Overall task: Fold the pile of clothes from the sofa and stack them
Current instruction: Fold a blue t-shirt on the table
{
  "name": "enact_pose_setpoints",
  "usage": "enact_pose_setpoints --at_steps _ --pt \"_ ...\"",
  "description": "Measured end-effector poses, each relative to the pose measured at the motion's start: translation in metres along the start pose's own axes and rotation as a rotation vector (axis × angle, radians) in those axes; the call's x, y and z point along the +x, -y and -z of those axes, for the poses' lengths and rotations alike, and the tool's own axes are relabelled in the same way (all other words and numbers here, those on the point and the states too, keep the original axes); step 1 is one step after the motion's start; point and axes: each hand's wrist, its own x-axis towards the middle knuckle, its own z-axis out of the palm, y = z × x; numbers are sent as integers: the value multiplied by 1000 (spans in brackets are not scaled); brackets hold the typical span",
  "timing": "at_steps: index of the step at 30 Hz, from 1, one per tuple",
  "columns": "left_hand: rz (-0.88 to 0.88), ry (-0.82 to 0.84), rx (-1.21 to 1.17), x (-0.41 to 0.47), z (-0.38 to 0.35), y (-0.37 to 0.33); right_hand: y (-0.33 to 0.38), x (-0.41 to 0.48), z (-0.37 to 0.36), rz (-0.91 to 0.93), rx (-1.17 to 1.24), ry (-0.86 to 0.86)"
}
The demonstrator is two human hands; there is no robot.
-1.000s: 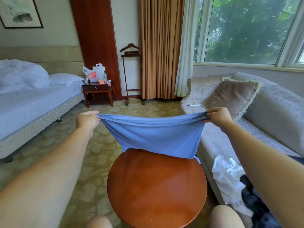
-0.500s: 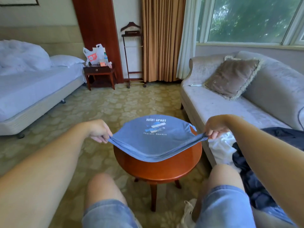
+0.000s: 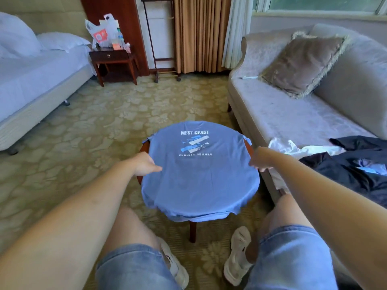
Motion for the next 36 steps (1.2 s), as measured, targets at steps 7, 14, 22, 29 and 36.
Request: enact_pose_setpoints --at_steps 7,14,22,29,36 --pt "-15 -84 56 71 -49 -26 37 71 -61 105 -133 44" --pt "-8 -47 181 114 -93 -32 59 112 -116 170 -157 -42" --pt "7 -115 257 101 -115 -23 44 109 -143 214 -251 -210" --pt "30 -14 282 54 -122 -25 19 66 -153 273 -266 -182" --pt "43 70 385 15 -116 -39 0 24 -157 301 -265 -165"
